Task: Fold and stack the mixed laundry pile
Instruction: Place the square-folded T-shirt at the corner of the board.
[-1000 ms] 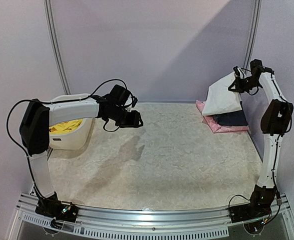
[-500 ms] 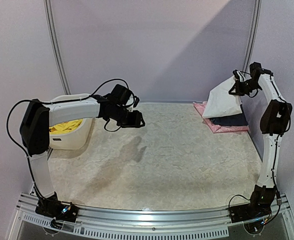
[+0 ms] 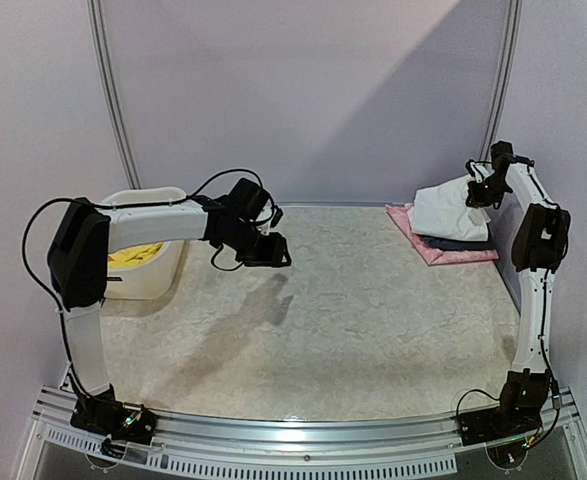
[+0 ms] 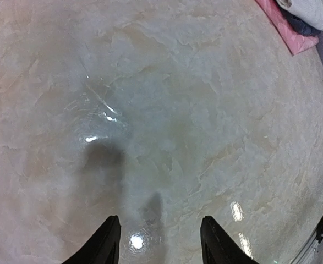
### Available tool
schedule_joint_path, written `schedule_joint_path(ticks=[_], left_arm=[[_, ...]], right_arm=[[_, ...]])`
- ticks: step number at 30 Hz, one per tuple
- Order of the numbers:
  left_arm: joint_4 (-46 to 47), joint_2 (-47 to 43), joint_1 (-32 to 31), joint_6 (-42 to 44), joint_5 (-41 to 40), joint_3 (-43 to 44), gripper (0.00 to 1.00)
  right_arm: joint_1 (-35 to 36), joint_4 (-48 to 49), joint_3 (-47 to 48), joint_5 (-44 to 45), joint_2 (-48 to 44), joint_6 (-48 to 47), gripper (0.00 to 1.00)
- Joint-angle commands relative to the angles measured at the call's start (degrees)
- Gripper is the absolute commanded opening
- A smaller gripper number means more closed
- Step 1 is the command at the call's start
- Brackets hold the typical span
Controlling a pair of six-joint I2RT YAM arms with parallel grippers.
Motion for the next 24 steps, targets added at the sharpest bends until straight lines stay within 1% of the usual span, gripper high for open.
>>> schedule_joint_path(ticks=[1, 2, 4, 6, 8, 10, 12, 14, 17, 18, 21, 24], left_arm=[[-2.24, 1.62, -1.04, 0.85, 1.37, 1.69, 0.5], [-2.39, 1.72, -1.13, 0.96, 1.42, 1.72, 0.5], [-2.5, 1.8, -1.29, 0.99, 1.58, 1.72, 0.5], [-2.68, 1.9, -1.38, 1.06, 1.64, 1.64, 0.5], [-2.82, 1.87, -1.47, 1.08, 1.71, 1.64, 0.5], [-3.03, 1.84, -1.57, 1.14, 1.76, 1.77, 0.5], [-3.66, 1.3, -1.58, 1.59, 0.81, 2.02, 0.5], [-4.59, 0.47, -1.58, 2.83, -1.28, 2.43, 0.5], [-8.25, -0.51, -1.58, 6.24, -7.92, 4.91, 0.51], [-10.03, -1.11, -1.58, 7.73, -13.12, 5.9, 0.51], [-12.22, -4.11, -1.58, 12.72, -23.12, 7.26, 0.54], [-13.17, -7.98, -1.45, 16.39, -31.04, 7.88, 0.58]], right_arm=[[-0.03, 9.3, 1.8, 3.28, 2.13, -1.56, 0.08], [0.03, 10.01, 1.69, 3.21, 2.3, -1.68, 0.12], [0.33, 11.23, 1.53, 2.91, 2.61, -1.87, 0.14], [0.56, 12.06, 1.45, 3.59, 3.05, -1.82, 0.21], [0.6, 12.07, 1.28, 3.89, 3.0, -1.18, 0.34], [0.57, 11.38, 0.68, 4.02, 2.36, -0.48, 0.5], [0.6, 11.92, -2.29, 4.16, -0.67, 0.92, 0.57], [0.75, 14.36, -7.82, 4.33, -5.45, 2.61, 0.63], [1.57, 19.67, -16.96, 6.81, -16.17, 4.12, 0.75], [2.11, 20.52, -19.1, 7.25, -20.03, 3.84, 0.78], [3.67, 20.8, -22.49, 7.94, -26.11, 2.09, 0.84], [4.33, 19.33, -25.17, 5.35, -31.15, 1.59, 0.88]])
